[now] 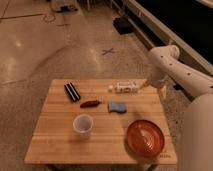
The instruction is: Place the bottle in the ceramic bowl
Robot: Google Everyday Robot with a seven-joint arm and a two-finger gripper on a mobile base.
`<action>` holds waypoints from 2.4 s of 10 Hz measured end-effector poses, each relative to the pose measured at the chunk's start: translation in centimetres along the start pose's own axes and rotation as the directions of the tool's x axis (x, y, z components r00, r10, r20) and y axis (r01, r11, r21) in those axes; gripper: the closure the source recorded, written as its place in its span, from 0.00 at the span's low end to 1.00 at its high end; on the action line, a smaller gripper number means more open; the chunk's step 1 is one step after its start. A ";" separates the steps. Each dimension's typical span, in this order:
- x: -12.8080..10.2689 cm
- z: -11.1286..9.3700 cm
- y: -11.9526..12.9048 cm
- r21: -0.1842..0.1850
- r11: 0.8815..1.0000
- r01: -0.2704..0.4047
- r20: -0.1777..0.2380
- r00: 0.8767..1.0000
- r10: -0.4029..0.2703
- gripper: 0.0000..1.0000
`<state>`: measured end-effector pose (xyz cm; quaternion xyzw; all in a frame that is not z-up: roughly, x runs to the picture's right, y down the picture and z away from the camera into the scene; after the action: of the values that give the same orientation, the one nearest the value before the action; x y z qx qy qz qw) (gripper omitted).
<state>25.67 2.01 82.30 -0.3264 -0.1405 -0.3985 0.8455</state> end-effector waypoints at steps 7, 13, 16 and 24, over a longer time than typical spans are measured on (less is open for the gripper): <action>0.1 1.8 -9.5 -0.019 0.988 0.153 -0.040 0.987 -0.154 0.20; -1.4 4.7 -15.4 -0.043 0.955 0.293 -0.061 0.953 -0.296 0.20; -2.7 7.2 -18.6 -0.058 0.933 0.354 -0.054 0.932 -0.357 0.20; -3.4 8.0 -19.8 -0.065 0.910 0.410 -0.035 0.910 -0.413 0.20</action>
<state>8.52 0.07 95.29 -0.3034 -0.1746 -0.5791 0.7363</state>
